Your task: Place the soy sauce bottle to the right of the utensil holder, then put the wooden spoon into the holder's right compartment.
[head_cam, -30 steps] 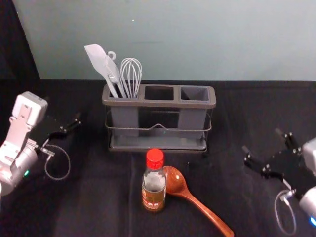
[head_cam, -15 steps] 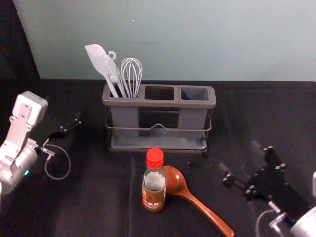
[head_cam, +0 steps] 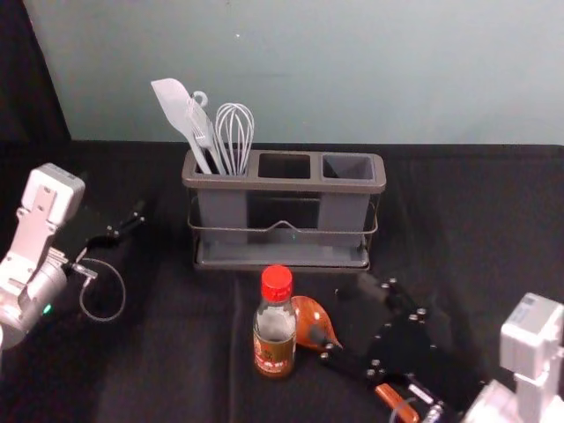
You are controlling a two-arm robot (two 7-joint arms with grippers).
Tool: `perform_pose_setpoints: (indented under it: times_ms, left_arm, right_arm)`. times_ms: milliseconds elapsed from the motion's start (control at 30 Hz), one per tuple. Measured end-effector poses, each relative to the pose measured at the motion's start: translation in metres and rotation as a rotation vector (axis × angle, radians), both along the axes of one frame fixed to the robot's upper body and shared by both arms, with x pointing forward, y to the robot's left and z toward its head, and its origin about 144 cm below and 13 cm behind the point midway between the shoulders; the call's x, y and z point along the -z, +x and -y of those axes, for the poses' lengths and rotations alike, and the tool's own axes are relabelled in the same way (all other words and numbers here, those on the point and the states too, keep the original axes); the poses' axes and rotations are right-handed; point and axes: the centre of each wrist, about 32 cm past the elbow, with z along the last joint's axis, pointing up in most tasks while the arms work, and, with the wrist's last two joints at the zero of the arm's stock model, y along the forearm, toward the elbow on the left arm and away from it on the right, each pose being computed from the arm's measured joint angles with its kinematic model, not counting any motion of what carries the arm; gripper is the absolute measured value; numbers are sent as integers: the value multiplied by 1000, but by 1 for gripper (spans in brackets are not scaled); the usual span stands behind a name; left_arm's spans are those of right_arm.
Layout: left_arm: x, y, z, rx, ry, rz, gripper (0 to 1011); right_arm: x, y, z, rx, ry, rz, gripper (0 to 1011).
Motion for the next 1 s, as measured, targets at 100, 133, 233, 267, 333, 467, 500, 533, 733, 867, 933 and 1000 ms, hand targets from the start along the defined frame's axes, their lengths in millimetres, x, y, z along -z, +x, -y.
perform_pose_setpoints:
  times_ms: [100,133,233,267,333,467,500,533,733,867,933,1000]
  left_arm:
    - [0,0,0,0,0,0,1000]
    - [0,0,0,0,0,0,1000]
    - [0,0,0,0,0,0,1000]
    - [0,0,0,0,0,0,1000]
    - [0,0,0,0,0,0,1000]
    - [0,0,0,0,0,0,1000]
    - [0,0,0,0,0,0,1000]
    - [0,0,0,0,0,0,1000]
    - [0,0,0,0,0,0,1000]
    - [0,0,0,0,0,0,1000]
    - [0,0,0,0,0,0,1000]
    - [0,0,0,0,0,0,1000]
  right_arm:
    - [0,3,-9,-35,3,-3,1002]
    - [0,4,-10,-42,3,-3,1002]
    - [0,12,-19,-76,10,-3,1002]
    - [1,14,-20,-80,11,-4,1003]
    - [1,18,-23,-89,15,-6,1002]
    - [2,29,-31,-111,18,-11,1002]
    - [2,30,-32,-115,19,-12,1002]
    - [2,32,-33,-119,19,-13,1002]
    - [4,42,-41,-143,15,-15,1002]
    - [5,45,-44,-151,12,-12,985]
    - [5,46,-45,-151,12,-6,964]
    - [5,46,-45,-150,11,-1,908]
